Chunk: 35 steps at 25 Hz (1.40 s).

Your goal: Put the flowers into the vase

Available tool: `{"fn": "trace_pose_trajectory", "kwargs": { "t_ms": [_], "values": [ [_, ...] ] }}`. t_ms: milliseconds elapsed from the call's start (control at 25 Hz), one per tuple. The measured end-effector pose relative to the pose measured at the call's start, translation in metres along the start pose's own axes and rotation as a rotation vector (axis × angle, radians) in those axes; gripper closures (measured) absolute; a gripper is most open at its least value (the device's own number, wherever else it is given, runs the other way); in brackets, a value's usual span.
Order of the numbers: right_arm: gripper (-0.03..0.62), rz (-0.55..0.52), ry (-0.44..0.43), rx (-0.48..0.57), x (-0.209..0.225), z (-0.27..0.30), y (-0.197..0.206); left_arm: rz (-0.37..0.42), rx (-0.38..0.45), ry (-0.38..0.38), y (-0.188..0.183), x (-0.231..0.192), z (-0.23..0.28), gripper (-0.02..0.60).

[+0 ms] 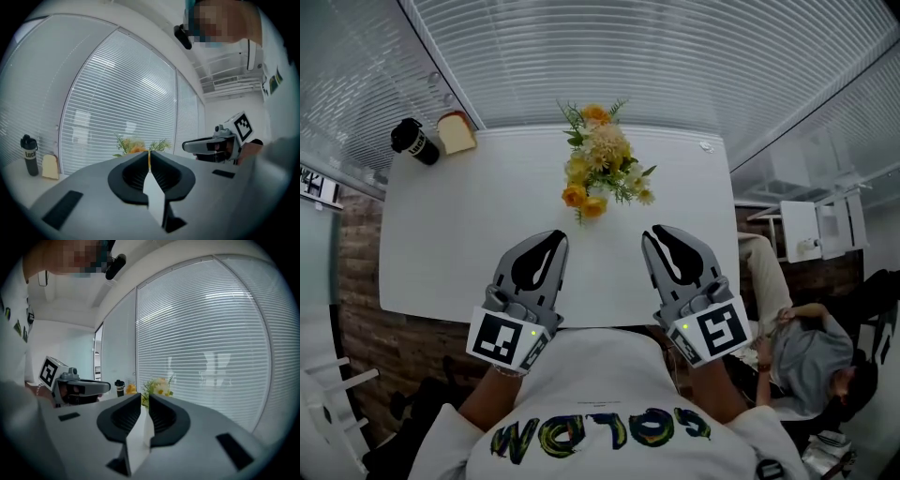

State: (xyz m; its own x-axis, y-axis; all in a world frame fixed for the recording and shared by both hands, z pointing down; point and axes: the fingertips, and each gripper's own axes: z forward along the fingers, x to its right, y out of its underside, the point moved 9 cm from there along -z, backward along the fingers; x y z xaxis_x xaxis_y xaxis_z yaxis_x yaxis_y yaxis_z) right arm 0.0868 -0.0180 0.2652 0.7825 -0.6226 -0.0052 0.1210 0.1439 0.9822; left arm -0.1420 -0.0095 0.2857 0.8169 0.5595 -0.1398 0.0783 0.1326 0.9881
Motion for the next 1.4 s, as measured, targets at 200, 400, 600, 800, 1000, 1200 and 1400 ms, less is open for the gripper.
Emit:
{"fn": "trace_pose_trajectory", "kwargs": {
  "t_ms": [200, 400, 600, 800, 1000, 1200, 1400],
  "values": [
    [0.546, -0.008, 0.006, 0.009, -0.003, -0.006, -0.005, 0.01, 0.026, -0.012, -0.007, 0.006, -0.007, 0.557],
    [0.558, -0.013, 0.027, 0.021, -0.006, -0.018, -0.013, 0.007, 0.035, -0.022, -0.01, 0.007, -0.011, 0.557],
    [0.567, -0.017, 0.048, 0.015, -0.004, -0.027, -0.017, -0.004, 0.048, -0.041, -0.012, 0.008, -0.015, 0.558],
    [0.569, -0.019, 0.056, 0.011, -0.002, -0.03, -0.017, -0.008, 0.044, -0.045, -0.012, 0.009, -0.016, 0.56],
    [0.571, -0.012, 0.062, 0.008, -0.002, -0.031, -0.015, -0.006, 0.057, -0.06, -0.016, 0.009, -0.017, 0.56],
    [0.571, -0.011, 0.071, 0.005, -0.002, -0.033, -0.015, -0.005, 0.058, -0.069, -0.016, 0.008, -0.019, 0.561],
    [0.571, -0.005, 0.075, 0.0, 0.0, -0.036, -0.013, -0.009, 0.049, -0.064, -0.014, 0.011, -0.02, 0.561]
  ]
}}
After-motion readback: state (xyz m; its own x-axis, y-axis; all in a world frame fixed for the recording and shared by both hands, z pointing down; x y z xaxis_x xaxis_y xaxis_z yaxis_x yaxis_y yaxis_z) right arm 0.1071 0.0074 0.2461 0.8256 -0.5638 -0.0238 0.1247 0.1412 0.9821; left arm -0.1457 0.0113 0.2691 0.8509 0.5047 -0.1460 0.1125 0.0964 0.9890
